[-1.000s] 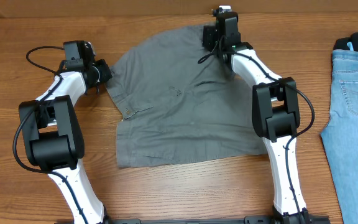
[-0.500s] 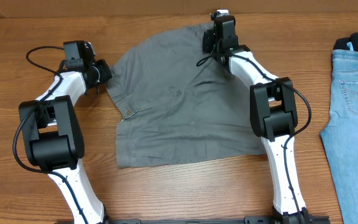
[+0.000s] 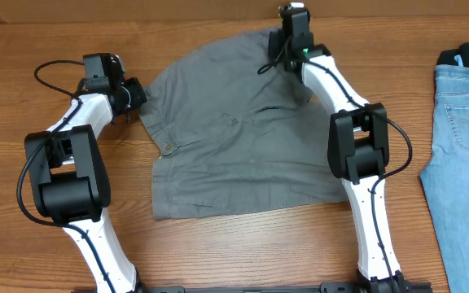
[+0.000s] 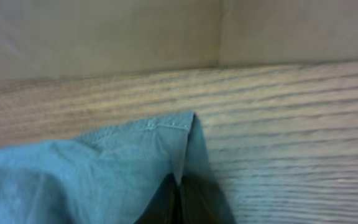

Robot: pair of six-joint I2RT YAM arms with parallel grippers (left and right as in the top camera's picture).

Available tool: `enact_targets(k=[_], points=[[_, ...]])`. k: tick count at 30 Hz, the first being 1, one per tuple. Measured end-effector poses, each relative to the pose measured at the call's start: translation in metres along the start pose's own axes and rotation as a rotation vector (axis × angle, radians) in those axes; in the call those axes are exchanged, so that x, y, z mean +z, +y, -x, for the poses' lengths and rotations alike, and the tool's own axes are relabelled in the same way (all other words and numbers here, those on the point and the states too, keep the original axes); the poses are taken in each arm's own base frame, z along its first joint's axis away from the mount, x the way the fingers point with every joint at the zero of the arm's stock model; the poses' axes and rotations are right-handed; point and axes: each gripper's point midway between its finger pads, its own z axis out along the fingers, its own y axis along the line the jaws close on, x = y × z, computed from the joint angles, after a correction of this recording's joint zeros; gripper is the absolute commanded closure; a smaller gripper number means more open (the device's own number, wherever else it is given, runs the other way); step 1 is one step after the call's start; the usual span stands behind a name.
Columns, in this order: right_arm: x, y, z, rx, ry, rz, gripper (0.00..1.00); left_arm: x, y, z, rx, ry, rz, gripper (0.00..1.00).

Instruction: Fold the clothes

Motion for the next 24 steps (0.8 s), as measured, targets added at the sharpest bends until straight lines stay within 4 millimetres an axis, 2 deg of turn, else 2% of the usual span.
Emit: enact_targets(k=[5, 12, 14, 19, 21, 24], points=[[-0.013, -0.011, 0.012, 0.047, 0.049, 0.012, 0.96, -0.001, 0.0, -0.002, -0.001, 0.008, -0.001, 0.96], [-0.037, -0.034, 0.011, 0.092, 0.168, -0.024, 0.96, -0.018, -0.001, -0.016, -0.009, 0.074, 0.013, 0.96], [-0.043, -0.037, 0.006, 0.098, 0.206, -0.034, 0.96, -0.029, -0.003, -0.017, -0.006, 0.08, 0.015, 0.96], [-0.057, -0.038, 0.007, 0.098, 0.237, -0.042, 0.96, -0.072, -0.019, 0.004, 0.027, 0.017, -0.004, 0.96], [-0.068, -0.037, 0.01, 0.098, 0.247, -0.045, 0.96, -0.094, -0.025, 0.011, 0.037, -0.007, -0.011, 0.96], [-0.088, -0.036, 0.023, 0.098, 0.238, -0.045, 0.96, -0.117, -0.032, 0.014, 0.045, -0.023, -0.019, 0.96]])
